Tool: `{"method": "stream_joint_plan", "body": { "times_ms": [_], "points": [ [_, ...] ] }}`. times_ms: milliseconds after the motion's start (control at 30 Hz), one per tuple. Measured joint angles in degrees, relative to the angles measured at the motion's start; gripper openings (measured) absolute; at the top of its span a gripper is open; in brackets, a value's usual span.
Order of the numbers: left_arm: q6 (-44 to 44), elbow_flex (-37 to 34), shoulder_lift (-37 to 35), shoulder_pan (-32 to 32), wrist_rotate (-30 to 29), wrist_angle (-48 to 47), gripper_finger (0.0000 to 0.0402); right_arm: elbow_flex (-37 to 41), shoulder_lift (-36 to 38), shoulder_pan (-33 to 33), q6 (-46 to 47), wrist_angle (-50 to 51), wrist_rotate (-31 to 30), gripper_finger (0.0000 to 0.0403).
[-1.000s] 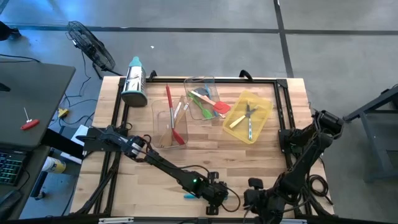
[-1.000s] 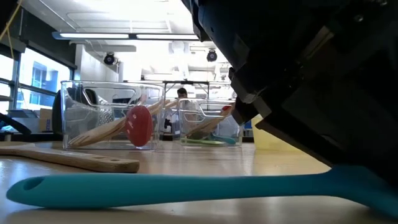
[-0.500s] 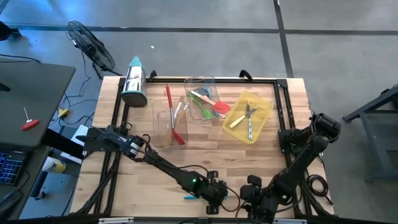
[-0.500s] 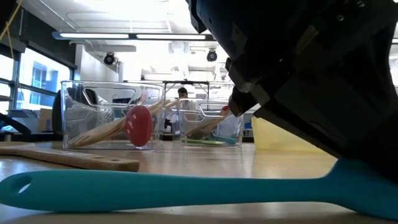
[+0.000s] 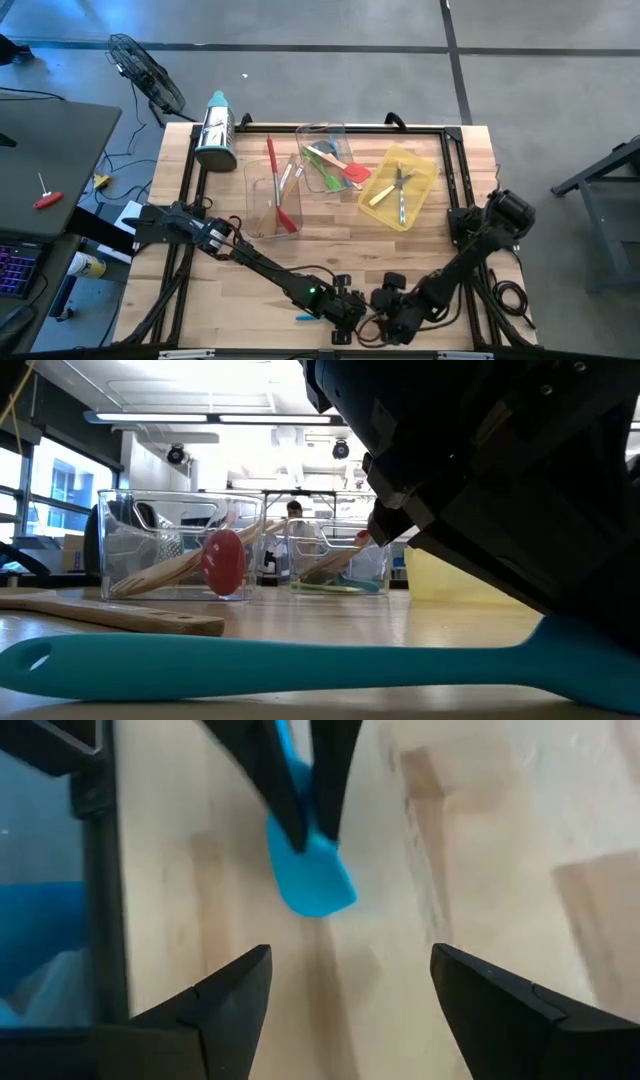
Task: Pick & Place Kitchen Items
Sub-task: Put the blue spatula into the top right transparent bin
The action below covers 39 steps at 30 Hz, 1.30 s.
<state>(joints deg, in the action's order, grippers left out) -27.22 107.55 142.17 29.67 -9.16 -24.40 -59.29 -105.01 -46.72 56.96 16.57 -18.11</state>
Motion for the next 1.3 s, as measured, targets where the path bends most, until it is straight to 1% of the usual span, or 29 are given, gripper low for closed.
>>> {"method": "stream_joint_plan", "body": {
  "times_ms": [167,400,500,667,767,867,1067,1200,1300],
  "points": [
    [0.3,0.0,0.0,0.0,0.0,0.0,0.0014,0.0,-0.4,0.5,-3.2,-1.8,-4.0,0.0266],
    [0.4,0.0,0.0,0.0,-0.1,0.0,0.0013,0.2,-0.4,0.9,-5.8,-4.3,-6.0,0.0267],
    [0.4,0.0,0.0,0.0,-0.1,0.0,0.0013,1.3,-0.4,1.0,-5.3,-5.8,-5.5,0.0266],
    [0.4,0.0,0.0,0.0,-0.1,0.0,0.0013,5.1,-0.5,1.1,-4.4,-12.4,-4.4,0.0266],
    [0.4,0.0,0.0,0.1,-0.2,0.0,0.0013,5.9,-0.5,1.2,-4.6,-16.1,-3.9,0.0265],
    [0.4,0.0,0.0,0.1,-0.3,0.0,0.0013,6.5,-0.5,1.7,-4.7,-16.7,-2.5,0.0264],
    [0.4,0.0,0.0,0.1,-0.6,0.0,0.0013,6.7,-0.5,2.0,-5.2,-17.5,-2.3,0.0264],
    [0.4,0.0,0.0,0.1,-0.7,0.0,0.0013,6.7,-0.6,2.3,-5.6,-17.8,-0.8,0.0264],
    [0.2,0.0,0.0,0.2,-1.2,0.0,0.0013,6.7,-1.8,2.6,-5.8,-19.2,-0.1,0.0264]
  ]
}}
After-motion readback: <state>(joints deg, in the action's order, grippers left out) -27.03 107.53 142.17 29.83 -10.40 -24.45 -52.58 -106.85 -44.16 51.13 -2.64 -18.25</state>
